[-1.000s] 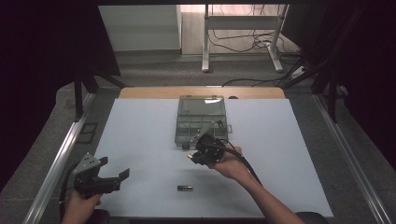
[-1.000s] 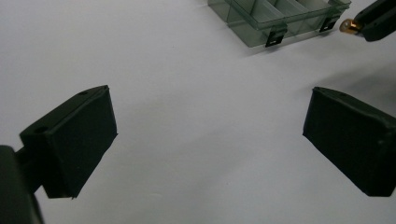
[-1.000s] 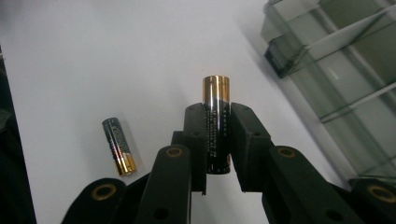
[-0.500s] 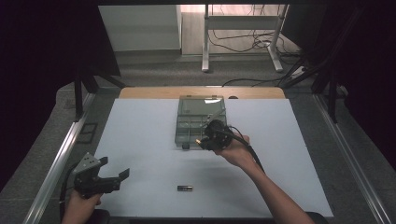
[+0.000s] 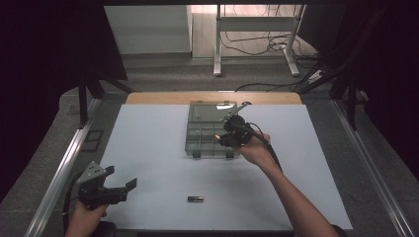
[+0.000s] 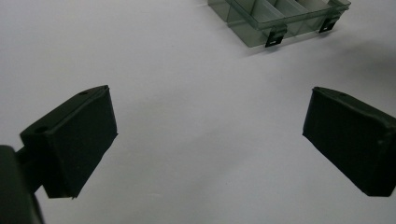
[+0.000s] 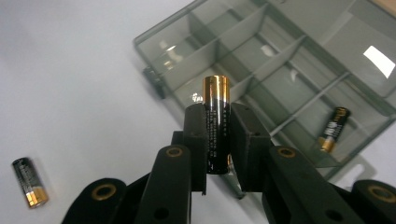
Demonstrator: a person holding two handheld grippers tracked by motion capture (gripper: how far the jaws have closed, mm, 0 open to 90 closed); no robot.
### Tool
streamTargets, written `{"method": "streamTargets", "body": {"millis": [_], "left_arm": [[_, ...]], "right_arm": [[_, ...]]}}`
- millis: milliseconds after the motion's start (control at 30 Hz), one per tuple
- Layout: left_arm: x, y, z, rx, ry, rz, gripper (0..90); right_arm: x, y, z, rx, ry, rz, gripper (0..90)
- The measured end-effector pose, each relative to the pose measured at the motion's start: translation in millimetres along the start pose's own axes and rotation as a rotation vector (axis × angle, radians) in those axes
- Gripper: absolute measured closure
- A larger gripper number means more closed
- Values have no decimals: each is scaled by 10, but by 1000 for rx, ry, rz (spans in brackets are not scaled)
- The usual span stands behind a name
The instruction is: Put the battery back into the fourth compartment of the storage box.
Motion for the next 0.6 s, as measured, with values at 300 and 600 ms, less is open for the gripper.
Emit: {"method": "streamTargets", "body": {"millis": [300,600], "left_arm": [[1,7,1,5,-3,4,35],[2,10,1,7,-2,6,35]], "right_arm": [[-10,-277,-93,-53,-2,55,767],[-96,-512,-153,-104,16,100,766]]}}
Point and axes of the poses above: each handheld gripper's, and its own axes: x roughly backward along the jaws, z roughly out of its underside, y roughly to its left, the point moved 4 cm from there along -x, roughly forward along the jaws, and after that the axes turned 4 degrees about z, right-handed, at the moved point
